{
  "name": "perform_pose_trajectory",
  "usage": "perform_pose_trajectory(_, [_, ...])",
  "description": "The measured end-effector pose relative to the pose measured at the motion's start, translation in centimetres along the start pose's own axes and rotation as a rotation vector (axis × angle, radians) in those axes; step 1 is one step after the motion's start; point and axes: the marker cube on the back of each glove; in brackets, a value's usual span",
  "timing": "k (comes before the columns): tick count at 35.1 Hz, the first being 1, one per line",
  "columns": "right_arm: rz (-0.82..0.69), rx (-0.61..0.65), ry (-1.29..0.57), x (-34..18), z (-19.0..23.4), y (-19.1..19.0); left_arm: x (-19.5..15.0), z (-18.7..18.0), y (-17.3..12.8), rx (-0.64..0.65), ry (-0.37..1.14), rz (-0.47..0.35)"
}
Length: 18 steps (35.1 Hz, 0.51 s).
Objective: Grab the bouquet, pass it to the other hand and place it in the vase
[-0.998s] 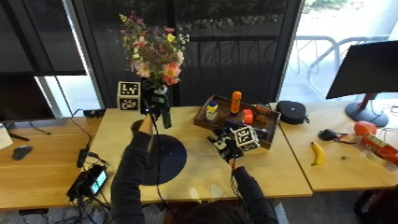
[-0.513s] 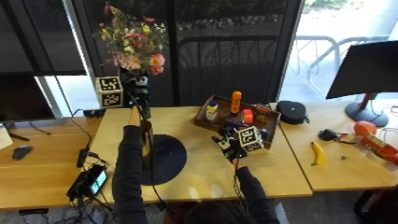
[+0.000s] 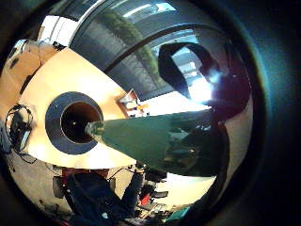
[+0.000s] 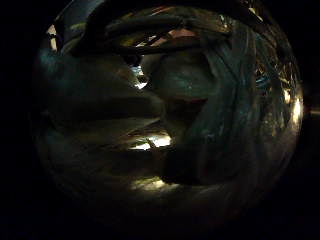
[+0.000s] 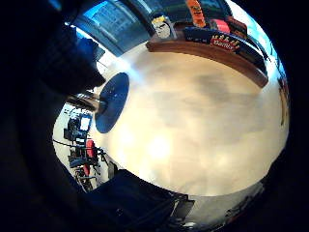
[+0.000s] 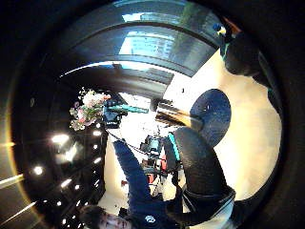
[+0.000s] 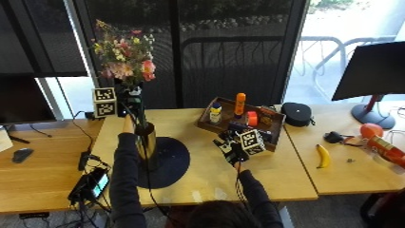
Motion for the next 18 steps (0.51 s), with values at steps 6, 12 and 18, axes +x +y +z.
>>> perform_pose_trajectory(6, [0.001,-0.025,-0.027,0.6,0.8,-0.3,-7.8,-0.4,-0.4,-0.243,-0.054,-0.079])
perform_pose_trajectory(12, [-0.1,-0.015,0.001,1.3,0.2,0.3,-23.5,-3.3,3.3,-0.551,-0.351,-0.25])
perform_pose_trajectory(18, [-0.126,0.031,0.042,3.6,-0.4,-0.2,-27.0,-6.3,5.5,-0.516,-0.351,-0.255])
